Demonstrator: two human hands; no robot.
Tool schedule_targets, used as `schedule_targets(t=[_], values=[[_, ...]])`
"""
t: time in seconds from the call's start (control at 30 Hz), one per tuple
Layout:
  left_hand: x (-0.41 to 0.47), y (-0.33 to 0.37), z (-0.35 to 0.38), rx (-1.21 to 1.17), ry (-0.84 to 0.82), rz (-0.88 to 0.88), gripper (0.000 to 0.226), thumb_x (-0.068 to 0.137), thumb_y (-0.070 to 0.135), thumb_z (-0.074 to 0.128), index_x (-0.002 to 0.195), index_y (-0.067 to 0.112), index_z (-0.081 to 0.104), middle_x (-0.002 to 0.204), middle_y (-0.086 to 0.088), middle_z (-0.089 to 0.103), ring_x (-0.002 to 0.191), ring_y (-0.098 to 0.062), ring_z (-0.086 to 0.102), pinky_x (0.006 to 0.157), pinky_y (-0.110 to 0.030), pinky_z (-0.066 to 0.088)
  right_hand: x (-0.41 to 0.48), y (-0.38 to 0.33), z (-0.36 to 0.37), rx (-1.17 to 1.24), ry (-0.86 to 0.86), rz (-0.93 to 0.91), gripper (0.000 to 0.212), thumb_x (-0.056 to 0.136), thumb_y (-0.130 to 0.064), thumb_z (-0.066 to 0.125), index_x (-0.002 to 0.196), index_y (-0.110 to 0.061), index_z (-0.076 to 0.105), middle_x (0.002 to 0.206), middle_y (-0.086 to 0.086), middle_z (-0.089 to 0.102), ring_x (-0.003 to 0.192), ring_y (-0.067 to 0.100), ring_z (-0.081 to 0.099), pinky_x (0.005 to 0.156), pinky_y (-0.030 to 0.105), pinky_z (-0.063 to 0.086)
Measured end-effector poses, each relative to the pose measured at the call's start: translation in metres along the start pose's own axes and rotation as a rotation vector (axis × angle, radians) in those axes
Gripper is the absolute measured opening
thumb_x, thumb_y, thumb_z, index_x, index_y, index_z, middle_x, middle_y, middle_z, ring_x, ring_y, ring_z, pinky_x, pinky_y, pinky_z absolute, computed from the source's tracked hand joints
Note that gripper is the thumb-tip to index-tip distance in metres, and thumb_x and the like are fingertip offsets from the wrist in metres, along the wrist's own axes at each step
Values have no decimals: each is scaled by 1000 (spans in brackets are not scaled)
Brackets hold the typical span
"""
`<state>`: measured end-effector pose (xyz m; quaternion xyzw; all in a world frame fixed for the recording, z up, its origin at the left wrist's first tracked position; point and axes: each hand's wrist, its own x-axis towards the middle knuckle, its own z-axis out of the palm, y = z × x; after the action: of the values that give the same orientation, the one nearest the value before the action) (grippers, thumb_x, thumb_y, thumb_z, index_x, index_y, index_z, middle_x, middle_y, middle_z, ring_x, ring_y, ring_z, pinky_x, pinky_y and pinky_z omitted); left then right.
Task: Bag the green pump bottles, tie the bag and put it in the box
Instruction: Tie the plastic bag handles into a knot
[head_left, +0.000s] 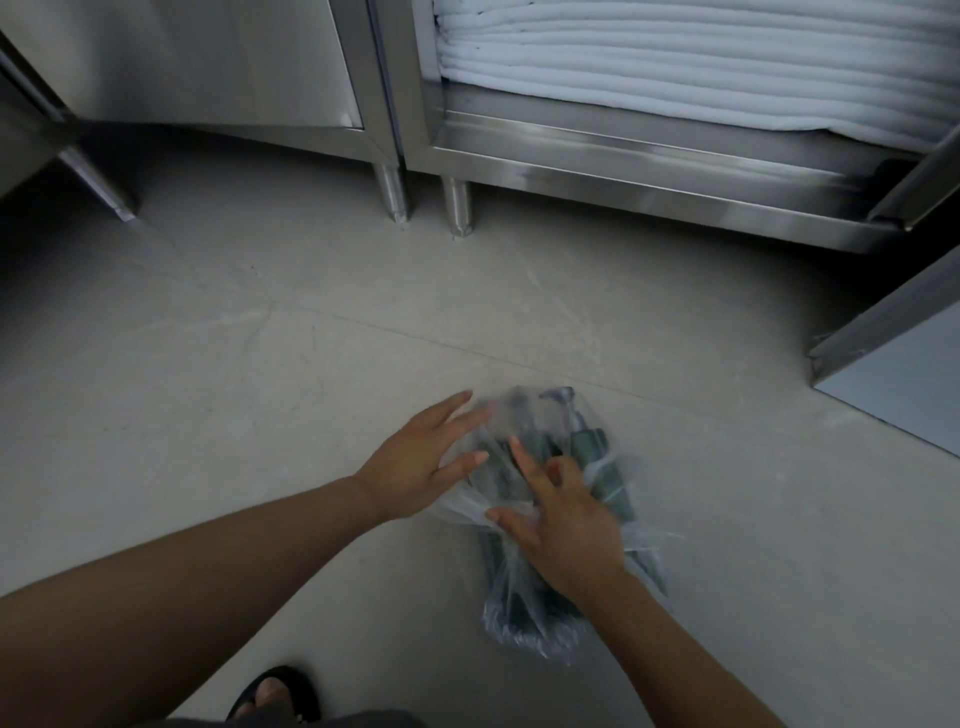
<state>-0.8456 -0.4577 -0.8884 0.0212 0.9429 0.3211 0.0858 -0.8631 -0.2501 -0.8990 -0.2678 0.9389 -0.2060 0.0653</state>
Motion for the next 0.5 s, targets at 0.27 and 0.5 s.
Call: schedule_targets(t=[0.27,0.5], values=[[-3,-4,16,68,-216,-13,76,73,80,0,142,46,4,159,0,3,144,-16,10,116,-29,12,0,-4,5,79,-46,-33,70,81,-66,39,130,-19,54,101,4,73,75,15,71,57,24,54],[-5,-8,10,26,-150,16,66,79,76,6,139,49,10,158,3,11,143,-12,16,115,-27,17,7,-7,-19,370,-26,14,43,83,-40,60,119,-16,64,98,3,74,80,13,67,77,12,44]])
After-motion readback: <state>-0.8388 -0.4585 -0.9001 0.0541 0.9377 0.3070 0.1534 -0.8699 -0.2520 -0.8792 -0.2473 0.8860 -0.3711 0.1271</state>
